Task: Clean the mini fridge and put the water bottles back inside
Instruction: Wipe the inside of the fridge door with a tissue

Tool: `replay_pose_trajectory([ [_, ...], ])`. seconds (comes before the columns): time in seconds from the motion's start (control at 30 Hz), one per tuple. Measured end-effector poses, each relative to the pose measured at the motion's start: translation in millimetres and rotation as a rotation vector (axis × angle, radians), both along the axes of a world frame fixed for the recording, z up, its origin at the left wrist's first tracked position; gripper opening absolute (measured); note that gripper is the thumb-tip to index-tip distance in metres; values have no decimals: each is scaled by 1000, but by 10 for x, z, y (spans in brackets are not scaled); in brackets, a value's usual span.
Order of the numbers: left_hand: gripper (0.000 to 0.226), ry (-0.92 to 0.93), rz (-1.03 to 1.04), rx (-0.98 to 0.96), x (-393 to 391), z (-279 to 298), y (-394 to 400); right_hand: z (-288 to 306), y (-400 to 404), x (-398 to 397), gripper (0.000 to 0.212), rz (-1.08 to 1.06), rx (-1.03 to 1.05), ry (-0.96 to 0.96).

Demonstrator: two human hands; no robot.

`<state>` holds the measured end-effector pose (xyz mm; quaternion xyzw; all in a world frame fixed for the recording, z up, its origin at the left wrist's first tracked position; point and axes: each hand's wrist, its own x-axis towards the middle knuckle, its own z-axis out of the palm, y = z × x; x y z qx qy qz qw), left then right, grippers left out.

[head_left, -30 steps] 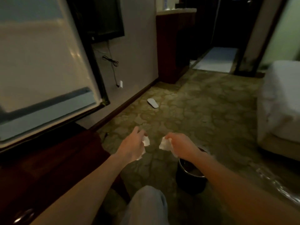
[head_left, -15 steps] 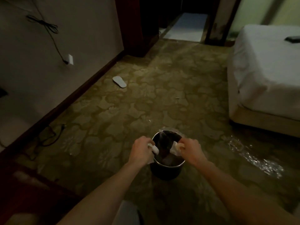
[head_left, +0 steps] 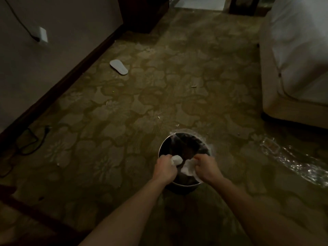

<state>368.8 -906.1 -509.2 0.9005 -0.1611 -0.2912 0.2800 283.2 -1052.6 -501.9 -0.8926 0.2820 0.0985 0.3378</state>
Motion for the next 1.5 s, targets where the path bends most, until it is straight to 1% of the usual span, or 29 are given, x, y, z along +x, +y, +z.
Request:
replay_pose_trajectory([
  [0.07, 48, 65, 24, 2, -10, -63, 23, -124, 50, -26, 23, 21, 12, 47],
  [0.13, 56, 71, 31, -3, -2, -84, 60, -184, 76, -60, 22, 39, 11, 81],
  [0.17, 53, 56, 27, -8, 1, -74, 82, -183, 87, -73, 25, 48, 4, 83],
  [0.23, 40, 14, 16, -21, -3, -19, 136, -128, 107, -92, 37, 61, -24, 68],
  [0.3, 31, -25, 9, -22, -10, 90, 187, -12, 133, -96, 42, 74, -36, 50],
  [0.37, 32, -62, 5, -4, -20, 243, 236, 149, 161, -87, 42, 104, -52, 29],
  [0.43, 41, -96, -20, 27, -48, 460, 296, 332, 205, -72, 36, 135, -76, 1],
  [0.5, 42, -132, -52, 49, -91, 713, 383, 552, 282, -59, 35, 175, -111, -2],
  [0.6, 31, -240, -95, 86, -165, 1126, 585, 937, 464, -50, 46, 231, -198, -8],
  [0.77, 42, -469, -156, 152, -329, 1833, 1063, 1640, 885, -168, 41, 320, -329, -141],
  [0.93, 41, -674, -121, 150, -584, 2545, 1588, 2417, 1320, -345, 40, 407, -429, -277],
  [1.03, 43, -758, -134, 188, -740, 2918, 1932, 2905, 1605, -428, 45, 439, -458, -359],
  [1.17, 55, -866, -162, 258, -919, 3399, 2404, 3481, 2019, -481, 41, 491, -505, -425],
  [1.23, 57, -910, -149, 286, -992, 3637, 2672, 3722, 2257, -483, 44, 509, -508, -474],
  [1.37, 57, -1018, -67, 332, -1141, 4113, 3290, 4134, 2796, -432, 63, 552, -532, -563],
  [1.43, 58, -1059, -9, 353, -1221, 4340, 3623, 4322, 3116, -391, 66, 606, -542, -605],
  [1.5, 57, -1094, 53, 362, -1302, 4540, 3970, 4491, 3458, -364, 64, 662, -542, -668],
])
